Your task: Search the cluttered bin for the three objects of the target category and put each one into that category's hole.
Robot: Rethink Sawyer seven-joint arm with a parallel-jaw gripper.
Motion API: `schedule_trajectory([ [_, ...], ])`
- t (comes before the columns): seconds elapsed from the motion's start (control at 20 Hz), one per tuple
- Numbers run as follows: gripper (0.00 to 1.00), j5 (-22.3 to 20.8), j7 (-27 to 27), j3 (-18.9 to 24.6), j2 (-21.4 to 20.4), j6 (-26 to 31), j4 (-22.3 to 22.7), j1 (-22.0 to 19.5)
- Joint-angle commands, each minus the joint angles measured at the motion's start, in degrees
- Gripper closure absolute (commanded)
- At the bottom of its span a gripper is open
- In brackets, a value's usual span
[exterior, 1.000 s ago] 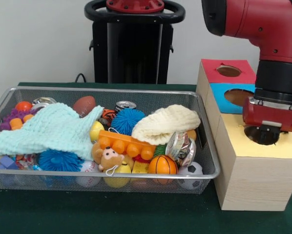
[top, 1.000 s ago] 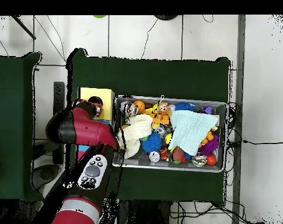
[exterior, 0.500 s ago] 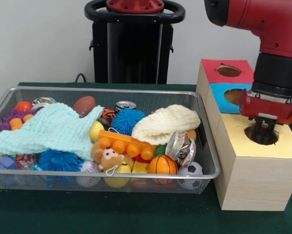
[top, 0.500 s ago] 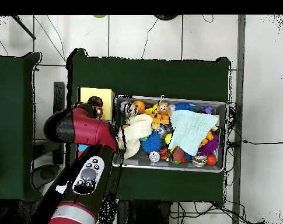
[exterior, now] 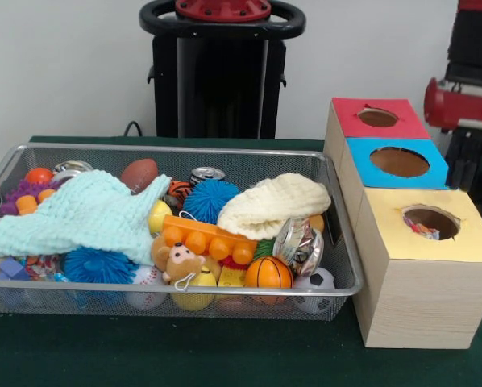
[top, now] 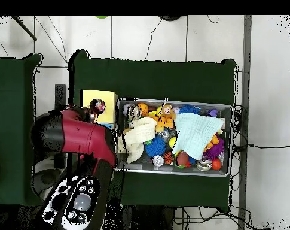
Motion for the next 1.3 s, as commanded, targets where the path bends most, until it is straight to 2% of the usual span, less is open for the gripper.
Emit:
schedule_trajectory([
  [0.05,1.00,-0.14,7.25,6.48,-6.94,6.87,4.79,-3.63],
  [0.2,1.00,0.04,6.30,7.85,-8.88,6.93,5.54,-4.74],
  [0.3,1.00,-0.95,6.49,6.81,-9.25,6.42,5.74,-4.55],
  [0.45,1.00,-3.90,5.98,4.04,-7.75,2.08,4.10,-4.55],
  [0.65,1.00,-6.99,3.47,2.44,-6.55,1.41,1.71,-6.91],
  [0.95,1.00,-10.56,-4.21,9.53,-8.72,-0.97,3.03,-16.55],
  [1.3,1.00,-14.47,-6.13,16.21,-8.46,-0.39,2.15,-24.49],
])
